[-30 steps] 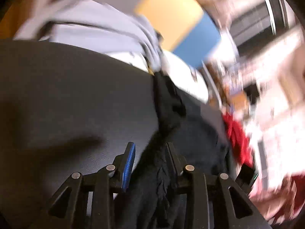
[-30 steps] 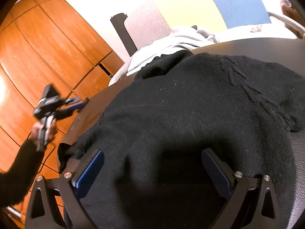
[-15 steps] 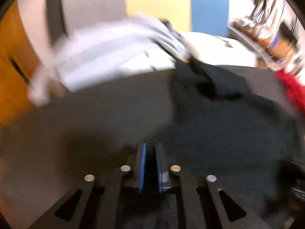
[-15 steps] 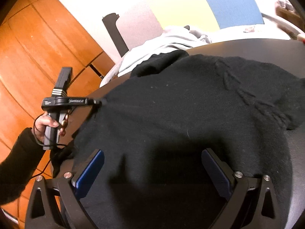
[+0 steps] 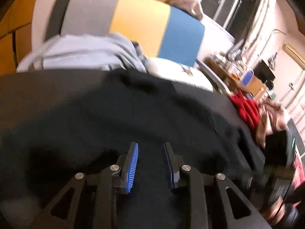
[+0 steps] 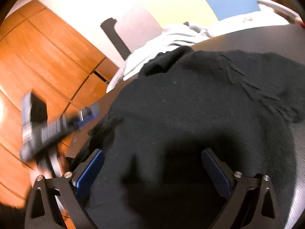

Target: Fold clothes

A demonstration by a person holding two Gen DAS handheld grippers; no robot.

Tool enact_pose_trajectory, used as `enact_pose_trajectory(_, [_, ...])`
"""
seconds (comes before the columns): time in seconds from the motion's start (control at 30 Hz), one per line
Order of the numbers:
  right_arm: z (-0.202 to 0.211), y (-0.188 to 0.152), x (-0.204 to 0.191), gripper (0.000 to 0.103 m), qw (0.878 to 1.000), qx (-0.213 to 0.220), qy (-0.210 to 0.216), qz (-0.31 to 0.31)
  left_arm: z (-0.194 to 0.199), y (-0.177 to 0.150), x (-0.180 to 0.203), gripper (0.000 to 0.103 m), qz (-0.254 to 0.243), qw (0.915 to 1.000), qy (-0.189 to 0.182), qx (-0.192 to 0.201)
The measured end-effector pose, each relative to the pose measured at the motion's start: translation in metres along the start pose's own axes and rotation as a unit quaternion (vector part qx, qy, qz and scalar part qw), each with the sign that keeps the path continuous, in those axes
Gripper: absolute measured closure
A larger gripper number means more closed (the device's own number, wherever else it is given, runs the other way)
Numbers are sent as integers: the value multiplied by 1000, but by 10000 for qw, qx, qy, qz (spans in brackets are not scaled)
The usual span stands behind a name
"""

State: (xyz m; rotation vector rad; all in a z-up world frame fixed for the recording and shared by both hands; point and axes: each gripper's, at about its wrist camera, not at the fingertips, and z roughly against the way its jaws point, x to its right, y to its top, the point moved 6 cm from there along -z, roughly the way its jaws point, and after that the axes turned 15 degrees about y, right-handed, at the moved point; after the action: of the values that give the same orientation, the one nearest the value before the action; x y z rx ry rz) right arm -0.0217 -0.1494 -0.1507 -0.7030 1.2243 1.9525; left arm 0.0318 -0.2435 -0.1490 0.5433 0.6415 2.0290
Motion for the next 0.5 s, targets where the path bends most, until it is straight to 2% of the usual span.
enact_pose_trajectory(0.1, [44, -8, -4, 5, 9989, 202, -371, 179, 2, -36, 19, 76, -149, 9994, -55, -291])
enact_pose_trajectory(0.17, [92, -13, -3, 5, 9944, 460, -839, 449, 3, -49, 25, 73, -195, 9989, -181, -391])
enact_pose_trajectory(0.2, [116, -16, 0, 3, 9908, 596, -1101, 506, 7, -56, 23, 73, -317, 9989, -103, -321])
enact_pose_trajectory(0.3, [192, -35, 24, 0, 9686, 815, -2302, 471, 13, -73, 24, 73, -774, 9968, 150, -108])
enact_pose_trajectory(0.4, [243, -63, 60, 0, 9397, 557, -3369, 195, 15, -75, 27, 73, -1104, 9932, 371, -39])
enact_pose_trajectory(0.5, [268, -87, 86, 0, 9236, 333, -3819, -28, 27, -71, 25, 73, -1163, 9919, 502, -133])
